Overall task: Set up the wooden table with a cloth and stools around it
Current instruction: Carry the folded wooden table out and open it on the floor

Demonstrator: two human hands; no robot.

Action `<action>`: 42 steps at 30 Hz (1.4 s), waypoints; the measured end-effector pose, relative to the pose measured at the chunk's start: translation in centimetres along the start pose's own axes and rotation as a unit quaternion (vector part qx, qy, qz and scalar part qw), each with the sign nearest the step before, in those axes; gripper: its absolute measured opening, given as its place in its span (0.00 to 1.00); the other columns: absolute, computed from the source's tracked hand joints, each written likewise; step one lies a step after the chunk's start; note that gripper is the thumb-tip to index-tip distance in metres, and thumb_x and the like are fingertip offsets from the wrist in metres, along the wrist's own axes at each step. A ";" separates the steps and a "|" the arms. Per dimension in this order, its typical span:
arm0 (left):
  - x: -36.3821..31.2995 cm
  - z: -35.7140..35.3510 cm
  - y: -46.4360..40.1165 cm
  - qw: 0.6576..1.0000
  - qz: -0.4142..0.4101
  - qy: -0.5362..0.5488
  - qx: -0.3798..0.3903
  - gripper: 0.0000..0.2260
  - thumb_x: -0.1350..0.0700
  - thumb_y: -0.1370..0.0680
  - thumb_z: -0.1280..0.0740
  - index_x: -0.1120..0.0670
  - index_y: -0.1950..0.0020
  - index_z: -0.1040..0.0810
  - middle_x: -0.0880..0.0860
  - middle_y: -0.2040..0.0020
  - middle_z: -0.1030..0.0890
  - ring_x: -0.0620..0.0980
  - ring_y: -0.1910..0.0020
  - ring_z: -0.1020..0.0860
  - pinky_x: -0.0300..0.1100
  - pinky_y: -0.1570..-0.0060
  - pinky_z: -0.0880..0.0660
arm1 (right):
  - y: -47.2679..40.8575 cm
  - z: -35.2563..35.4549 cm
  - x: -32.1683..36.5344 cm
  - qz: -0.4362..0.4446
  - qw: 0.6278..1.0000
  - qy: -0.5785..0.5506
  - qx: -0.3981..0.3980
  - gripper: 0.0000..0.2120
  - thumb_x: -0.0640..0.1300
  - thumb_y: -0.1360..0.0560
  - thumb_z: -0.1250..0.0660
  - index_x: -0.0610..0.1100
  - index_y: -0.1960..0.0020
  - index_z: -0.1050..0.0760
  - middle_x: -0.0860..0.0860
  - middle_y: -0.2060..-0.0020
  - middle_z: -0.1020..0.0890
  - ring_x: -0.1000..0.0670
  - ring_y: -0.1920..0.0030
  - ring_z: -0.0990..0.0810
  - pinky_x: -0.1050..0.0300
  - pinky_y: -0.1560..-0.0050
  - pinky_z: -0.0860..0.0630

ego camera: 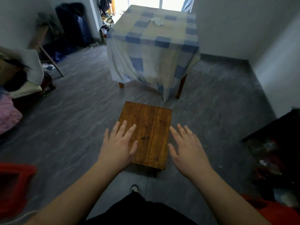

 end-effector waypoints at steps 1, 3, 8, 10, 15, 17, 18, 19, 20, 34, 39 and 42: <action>0.4 -0.2 -0.7 1.000 0.013 -0.001 0.003 0.31 0.35 0.24 0.57 0.42 0.21 0.45 0.52 0.20 0.44 0.54 0.20 0.50 0.60 0.24 0.51 | -1.1 -0.1 -0.3 0.005 1.000 0.006 0.006 0.29 0.58 0.18 0.49 0.55 0.19 0.50 0.51 0.19 0.47 0.49 0.20 0.53 0.46 0.21 0.49; 1.2 -0.8 -2.2 0.999 0.033 0.003 0.005 0.32 0.35 0.24 0.57 0.43 0.21 0.45 0.52 0.20 0.44 0.54 0.20 0.50 0.59 0.24 0.51 | -3.6 -0.4 -0.7 0.020 1.000 0.023 0.008 0.30 0.59 0.18 0.48 0.55 0.19 0.52 0.51 0.19 0.48 0.48 0.20 0.54 0.45 0.22 0.50; 2.2 -3.6 -6.7 0.995 0.086 0.009 0.040 0.32 0.34 0.23 0.59 0.43 0.20 0.48 0.51 0.19 0.46 0.54 0.20 0.51 0.60 0.24 0.52 | -10.0 -2.5 -2.0 0.055 0.995 0.046 0.066 0.30 0.60 0.19 0.49 0.56 0.19 0.53 0.52 0.19 0.50 0.49 0.20 0.55 0.44 0.21 0.51; 2.2 -4.8 -8.8 0.992 0.102 0.002 0.069 0.30 0.35 0.21 0.57 0.42 0.20 0.51 0.50 0.19 0.49 0.54 0.20 0.53 0.60 0.24 0.53 | -12.5 -2.8 -3.0 0.071 0.992 0.049 0.092 0.31 0.60 0.19 0.49 0.55 0.19 0.52 0.51 0.19 0.49 0.48 0.20 0.54 0.44 0.21 0.51; 1.0 -5.1 -13.8 0.989 0.130 0.019 0.065 0.30 0.36 0.21 0.54 0.43 0.20 0.47 0.51 0.19 0.45 0.54 0.20 0.50 0.61 0.25 0.51 | -19.4 -2.0 -5.7 0.098 0.990 0.055 0.090 0.30 0.59 0.19 0.49 0.54 0.19 0.49 0.51 0.19 0.47 0.48 0.20 0.53 0.44 0.21 0.50; 0.7 -5.0 -15.4 0.987 0.147 0.029 0.062 0.28 0.37 0.19 0.50 0.44 0.20 0.47 0.51 0.19 0.45 0.55 0.20 0.50 0.61 0.25 0.51 | -21.8 -2.0 -6.7 0.097 0.990 0.041 0.089 0.29 0.58 0.19 0.48 0.53 0.20 0.48 0.51 0.20 0.46 0.48 0.20 0.52 0.44 0.22 0.49; 0.5 -5.0 -16.1 0.986 0.156 0.027 0.060 0.28 0.38 0.19 0.49 0.44 0.20 0.48 0.51 0.19 0.46 0.54 0.20 0.51 0.60 0.24 0.52 | -23.0 -2.0 -7.3 0.098 0.991 0.035 0.087 0.29 0.58 0.19 0.47 0.53 0.20 0.47 0.50 0.20 0.45 0.48 0.20 0.51 0.44 0.22 0.49; 0.4 -5.1 -17.0 0.984 0.166 0.023 0.063 0.28 0.38 0.19 0.50 0.44 0.20 0.49 0.51 0.19 0.47 0.54 0.20 0.51 0.60 0.24 0.52 | -24.1 -2.1 -7.9 0.101 0.990 0.030 0.089 0.29 0.58 0.19 0.47 0.53 0.20 0.46 0.50 0.20 0.44 0.48 0.20 0.51 0.44 0.22 0.48; 0.3 -5.2 -17.8 0.982 0.178 0.021 0.068 0.28 0.38 0.19 0.50 0.44 0.20 0.50 0.51 0.19 0.48 0.54 0.20 0.52 0.60 0.24 0.53 | -25.2 -2.2 -8.6 0.108 0.989 0.028 0.096 0.29 0.58 0.19 0.47 0.53 0.20 0.46 0.51 0.20 0.44 0.48 0.20 0.51 0.44 0.22 0.48; -12.2 -11.3 -27.1 0.882 0.467 0.053 0.034 0.28 0.39 0.19 0.49 0.45 0.20 0.46 0.51 0.20 0.43 0.55 0.21 0.48 0.60 0.24 0.48 | -43.9 -4.2 -20.0 0.383 0.892 0.083 0.224 0.29 0.59 0.18 0.49 0.53 0.19 0.49 0.50 0.19 0.46 0.47 0.20 0.52 0.45 0.21 0.50; -16.0 -12.0 -27.9 0.847 0.528 0.064 0.018 0.28 0.39 0.20 0.52 0.45 0.21 0.44 0.51 0.20 0.41 0.53 0.21 0.46 0.59 0.25 0.46 | -48.0 -4.1 -20.1 0.447 0.858 0.089 0.239 0.29 0.58 0.18 0.49 0.52 0.19 0.49 0.50 0.19 0.46 0.47 0.20 0.52 0.45 0.21 0.49; -16.6 -12.4 -27.2 0.807 0.584 0.082 -0.015 0.28 0.40 0.21 0.51 0.45 0.21 0.41 0.52 0.21 0.39 0.54 0.22 0.43 0.59 0.25 0.44 | -49.2 -5.4 -18.5 0.477 0.831 0.094 0.270 0.29 0.59 0.17 0.49 0.52 0.19 0.50 0.50 0.19 0.48 0.47 0.20 0.54 0.46 0.21 0.51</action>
Point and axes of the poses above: each hand's wrist, its own y-axis away from the middle knuckle, its own z-axis out of the back of the hand, x = y × z, the point moved 4 cm from there along -y, towards the middle knuckle
